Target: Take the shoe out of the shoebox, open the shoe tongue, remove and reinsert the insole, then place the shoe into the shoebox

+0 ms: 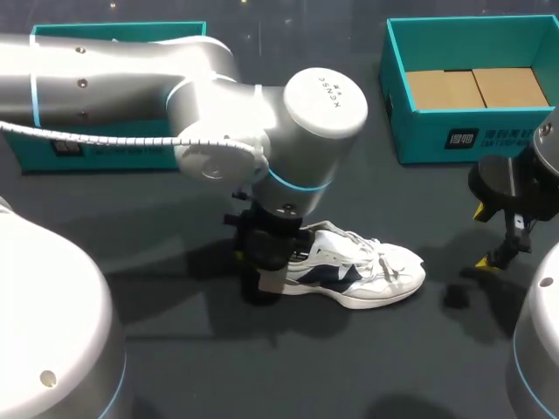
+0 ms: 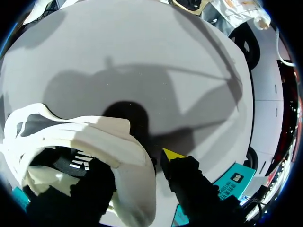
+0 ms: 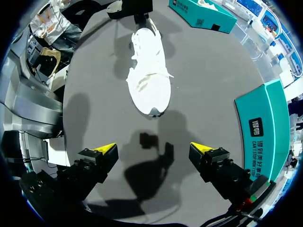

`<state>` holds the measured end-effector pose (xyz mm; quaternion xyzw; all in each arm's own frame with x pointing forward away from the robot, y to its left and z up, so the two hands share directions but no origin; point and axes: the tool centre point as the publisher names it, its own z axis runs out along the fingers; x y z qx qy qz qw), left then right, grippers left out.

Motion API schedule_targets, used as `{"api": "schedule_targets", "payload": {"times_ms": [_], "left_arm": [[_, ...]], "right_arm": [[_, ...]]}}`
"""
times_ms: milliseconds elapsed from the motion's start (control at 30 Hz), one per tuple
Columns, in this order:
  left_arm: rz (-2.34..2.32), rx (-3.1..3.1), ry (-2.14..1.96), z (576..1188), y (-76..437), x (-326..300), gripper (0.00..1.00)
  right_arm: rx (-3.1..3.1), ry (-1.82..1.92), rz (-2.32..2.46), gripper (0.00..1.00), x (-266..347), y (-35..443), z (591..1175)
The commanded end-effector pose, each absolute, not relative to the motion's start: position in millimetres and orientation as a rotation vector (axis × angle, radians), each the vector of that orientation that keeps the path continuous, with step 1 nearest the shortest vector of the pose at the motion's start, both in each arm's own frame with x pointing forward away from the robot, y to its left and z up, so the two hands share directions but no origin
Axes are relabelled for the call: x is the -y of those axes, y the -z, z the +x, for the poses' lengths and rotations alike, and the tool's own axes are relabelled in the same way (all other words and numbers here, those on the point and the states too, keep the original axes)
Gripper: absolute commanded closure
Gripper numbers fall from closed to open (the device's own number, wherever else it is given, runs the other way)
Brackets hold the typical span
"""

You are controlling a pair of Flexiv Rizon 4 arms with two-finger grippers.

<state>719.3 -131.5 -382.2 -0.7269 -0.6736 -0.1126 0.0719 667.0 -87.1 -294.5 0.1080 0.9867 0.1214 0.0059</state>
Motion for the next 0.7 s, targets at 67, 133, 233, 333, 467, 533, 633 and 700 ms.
{"api": "schedule_targets", "payload": {"times_ms": [67, 133, 233, 333, 467, 533, 633, 700], "left_arm": [[-2.232, 2.057, 0.296, 715, 365, 124, 0.00], [-2.257, 2.083, 0.266, 712, 351, 123, 0.00], [-2.295, 2.126, 0.205, 708, 329, 118, 0.00], [-2.314, 2.180, 0.128, 702, 307, 112, 0.00], [-2.281, 2.269, -0.017, 697, 284, 99, 0.00], [-2.229, 2.325, -0.120, 695, 276, 90, 0.00], [-2.055, 2.450, -0.366, 695, 269, 69, 0.00], [-1.910, 2.506, -0.575, 700, 269, 52, 0.00]], "right_arm": [[-3.086, -0.379, 0.338, 0.00, 87, 295, 666], [-3.086, -0.379, 0.338, 0.00, 87, 295, 666], [-3.086, -0.379, 0.338, 0.00, 87, 295, 666], [-3.086, -0.379, 0.338, 0.00, 87, 295, 666], [-3.086, -0.379, 0.338, 0.00, 87, 295, 666], [-3.086, -0.379, 0.338, 0.00, 87, 295, 666], [-3.086, -0.379, 0.338, 0.00, 87, 295, 666], [-3.086, -0.379, 0.338, 0.00, 87, 295, 666]]}}
